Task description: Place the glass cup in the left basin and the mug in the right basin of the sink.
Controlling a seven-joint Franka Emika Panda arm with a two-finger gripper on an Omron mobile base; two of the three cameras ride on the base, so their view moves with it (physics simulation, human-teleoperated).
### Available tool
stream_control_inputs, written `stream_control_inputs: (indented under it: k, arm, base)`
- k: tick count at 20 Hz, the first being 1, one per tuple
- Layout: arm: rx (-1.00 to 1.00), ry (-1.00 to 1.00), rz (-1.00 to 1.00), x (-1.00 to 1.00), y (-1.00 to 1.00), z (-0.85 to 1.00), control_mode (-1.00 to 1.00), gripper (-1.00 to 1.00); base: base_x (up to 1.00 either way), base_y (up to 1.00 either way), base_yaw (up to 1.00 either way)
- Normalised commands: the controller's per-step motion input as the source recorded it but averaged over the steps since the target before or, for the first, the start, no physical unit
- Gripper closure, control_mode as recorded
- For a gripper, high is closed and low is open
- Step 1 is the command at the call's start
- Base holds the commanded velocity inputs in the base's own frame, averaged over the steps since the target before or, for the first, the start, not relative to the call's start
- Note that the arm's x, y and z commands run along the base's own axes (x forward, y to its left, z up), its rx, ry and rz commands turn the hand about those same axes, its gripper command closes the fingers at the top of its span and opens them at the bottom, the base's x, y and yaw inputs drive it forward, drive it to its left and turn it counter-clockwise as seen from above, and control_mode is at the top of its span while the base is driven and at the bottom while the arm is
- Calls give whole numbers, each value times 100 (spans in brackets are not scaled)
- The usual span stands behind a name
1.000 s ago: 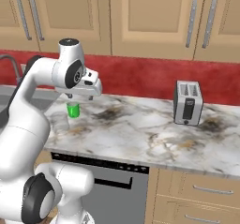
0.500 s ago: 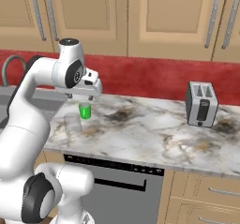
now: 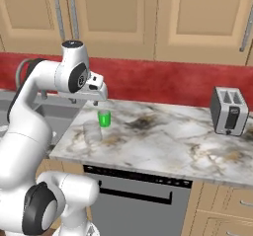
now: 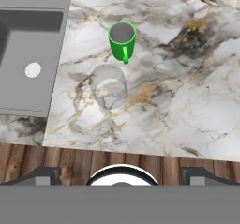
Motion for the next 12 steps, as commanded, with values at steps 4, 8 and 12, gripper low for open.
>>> stream_control_inputs:
  k: [4, 8, 12]
  arm:
    - [0, 0, 0, 0, 0, 0, 100, -100]
    - [0, 0, 0, 0, 0, 0, 100, -100]
    - [0, 0, 0, 0, 0, 0, 100, -100]
  base:
    - [-1, 43, 0]
    - [0, 38, 0]
    - [0, 41, 0]
